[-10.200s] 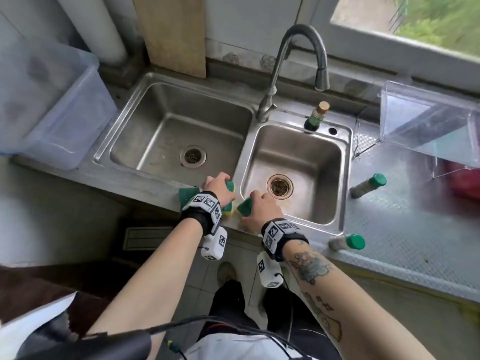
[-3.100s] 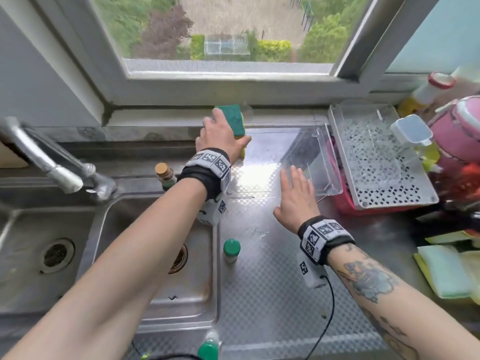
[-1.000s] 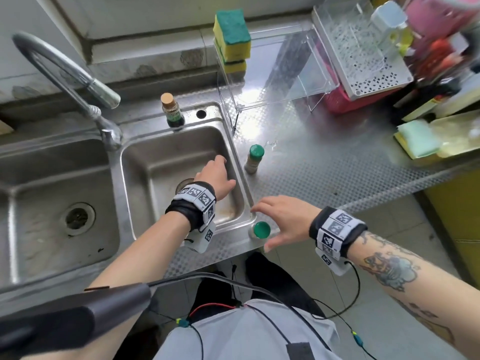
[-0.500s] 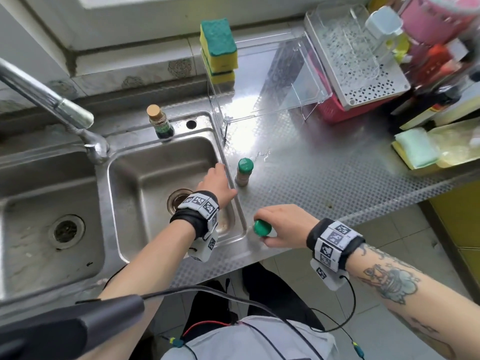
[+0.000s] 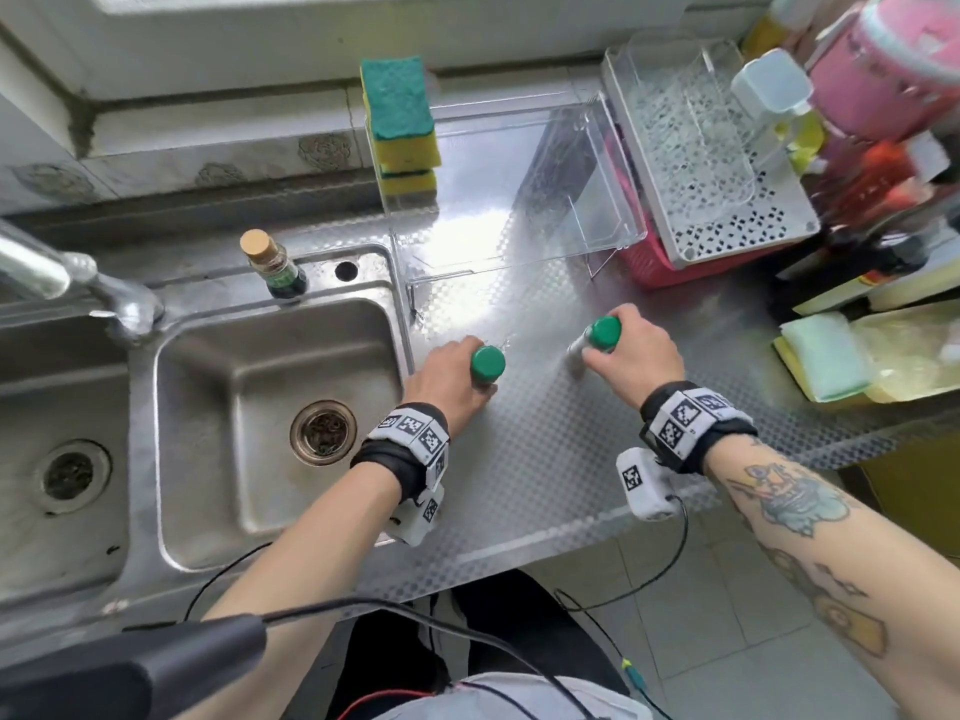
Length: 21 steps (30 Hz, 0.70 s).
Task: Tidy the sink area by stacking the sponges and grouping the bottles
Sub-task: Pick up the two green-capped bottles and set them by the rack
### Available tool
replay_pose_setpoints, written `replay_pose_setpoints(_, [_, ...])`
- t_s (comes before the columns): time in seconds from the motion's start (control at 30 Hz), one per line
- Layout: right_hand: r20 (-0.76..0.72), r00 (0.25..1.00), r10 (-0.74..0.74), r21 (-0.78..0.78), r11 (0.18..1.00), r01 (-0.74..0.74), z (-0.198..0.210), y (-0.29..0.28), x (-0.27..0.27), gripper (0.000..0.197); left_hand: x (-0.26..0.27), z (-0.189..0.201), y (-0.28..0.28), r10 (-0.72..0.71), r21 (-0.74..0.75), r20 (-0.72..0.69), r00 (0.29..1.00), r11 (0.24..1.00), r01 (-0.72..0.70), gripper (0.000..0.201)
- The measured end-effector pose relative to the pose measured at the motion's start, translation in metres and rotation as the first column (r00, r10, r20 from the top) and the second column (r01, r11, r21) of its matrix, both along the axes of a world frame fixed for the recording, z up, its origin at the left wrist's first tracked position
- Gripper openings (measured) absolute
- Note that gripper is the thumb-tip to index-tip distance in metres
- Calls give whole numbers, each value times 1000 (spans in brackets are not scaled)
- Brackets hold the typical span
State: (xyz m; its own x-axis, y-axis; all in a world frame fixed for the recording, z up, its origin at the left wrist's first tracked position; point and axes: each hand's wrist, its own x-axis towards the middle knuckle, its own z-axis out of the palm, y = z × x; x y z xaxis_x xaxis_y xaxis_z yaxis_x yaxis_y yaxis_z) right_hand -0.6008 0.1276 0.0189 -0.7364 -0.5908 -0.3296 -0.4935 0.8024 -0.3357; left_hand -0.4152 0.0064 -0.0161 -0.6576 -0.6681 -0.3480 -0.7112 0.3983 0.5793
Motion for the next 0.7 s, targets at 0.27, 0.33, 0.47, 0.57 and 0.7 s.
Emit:
replay_pose_setpoints(0.27, [27, 995, -99, -31, 995, 99, -6, -20, -46, 46, -115, 8, 11, 0, 49, -83, 997, 999, 4, 36])
replay_pose_setpoints(0.33, [27, 994, -107, -54, 993, 109, -8, -25, -54, 46, -137, 9, 13, 1, 39, -99, 995, 999, 3, 32])
replay_pose_setpoints(0.47, [11, 991, -132, -75, 988, 133, -14, -29, -66, 44, -164, 7, 10, 37, 49, -119, 992, 998, -31, 31])
replay_pose_setpoints(0.57, [-7, 987, -160, -73, 985, 159, -16, -30, -69, 45, -170, 3, 7, 54, 82, -108, 993, 996, -45, 39])
replay_pose_setpoints(0.7, [-44, 978, -205, -83, 976, 201, -19, -34, -70, 44, -177, -2, 5, 51, 101, -123, 991, 994, -39, 37])
